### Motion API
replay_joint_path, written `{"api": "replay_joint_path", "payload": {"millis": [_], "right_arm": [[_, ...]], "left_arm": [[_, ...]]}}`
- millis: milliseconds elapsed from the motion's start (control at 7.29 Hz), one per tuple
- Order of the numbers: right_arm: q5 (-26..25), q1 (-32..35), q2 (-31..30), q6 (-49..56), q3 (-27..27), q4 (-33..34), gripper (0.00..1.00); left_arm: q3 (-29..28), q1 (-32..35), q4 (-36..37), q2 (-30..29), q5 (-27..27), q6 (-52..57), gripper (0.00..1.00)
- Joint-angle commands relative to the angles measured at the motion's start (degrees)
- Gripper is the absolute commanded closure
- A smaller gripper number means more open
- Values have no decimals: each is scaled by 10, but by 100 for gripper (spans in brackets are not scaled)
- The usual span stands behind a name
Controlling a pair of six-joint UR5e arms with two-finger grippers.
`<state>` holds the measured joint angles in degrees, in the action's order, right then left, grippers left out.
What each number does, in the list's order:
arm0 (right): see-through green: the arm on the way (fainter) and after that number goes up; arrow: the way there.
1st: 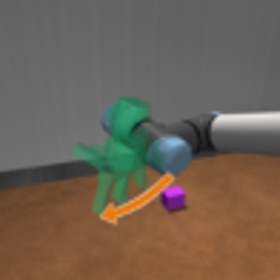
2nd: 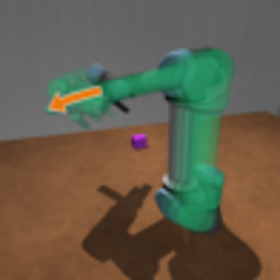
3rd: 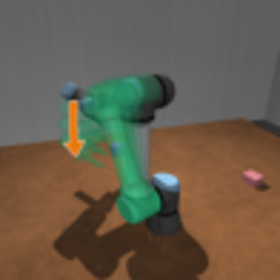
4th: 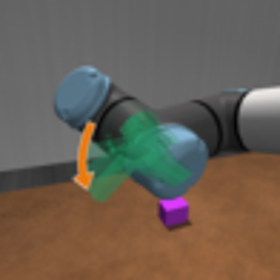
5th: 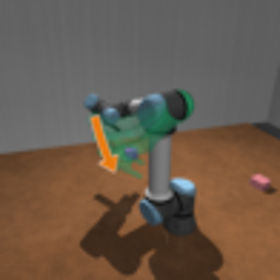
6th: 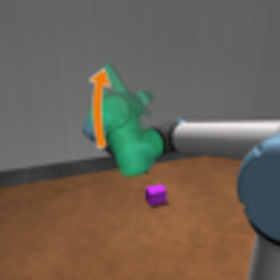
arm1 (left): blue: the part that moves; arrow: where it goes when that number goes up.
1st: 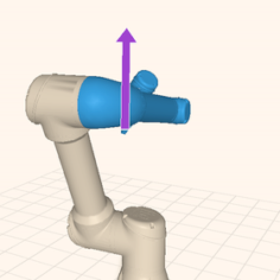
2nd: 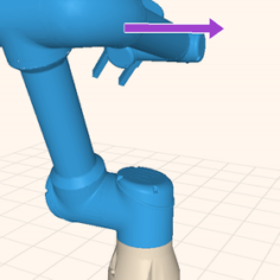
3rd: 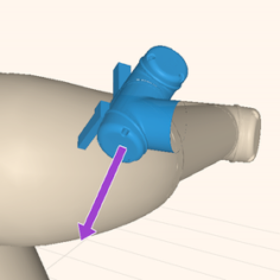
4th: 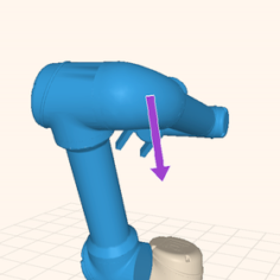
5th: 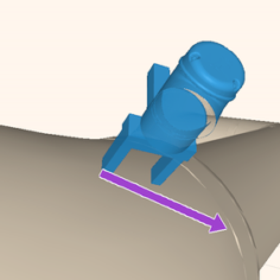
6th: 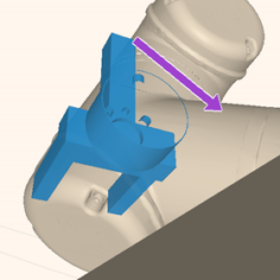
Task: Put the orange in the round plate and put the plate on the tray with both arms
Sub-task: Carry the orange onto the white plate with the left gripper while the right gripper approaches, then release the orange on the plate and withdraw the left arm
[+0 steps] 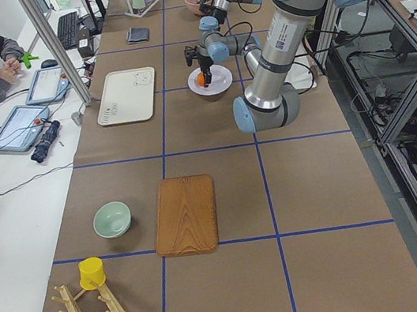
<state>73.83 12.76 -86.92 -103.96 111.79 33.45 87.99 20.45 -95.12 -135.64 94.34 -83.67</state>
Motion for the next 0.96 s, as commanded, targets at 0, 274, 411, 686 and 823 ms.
{"api": "replay_joint_path", "payload": {"millis": [0,274,411,686,823], "right_arm": [[-11,-11,-5,0,-3,-12,2],[-13,-11,-7,1,-3,-11,0],[-20,-15,-8,1,-4,-11,0],[-22,-30,-9,-15,-14,-5,2],[-23,-33,-9,-77,-25,-4,4]], "left_arm": [[0,-2,-3,1,-4,3,2],[64,3,3,6,1,5,2],[95,22,15,19,5,17,2],[175,120,91,76,92,170,2],[181,190,105,111,143,266,2]]}}
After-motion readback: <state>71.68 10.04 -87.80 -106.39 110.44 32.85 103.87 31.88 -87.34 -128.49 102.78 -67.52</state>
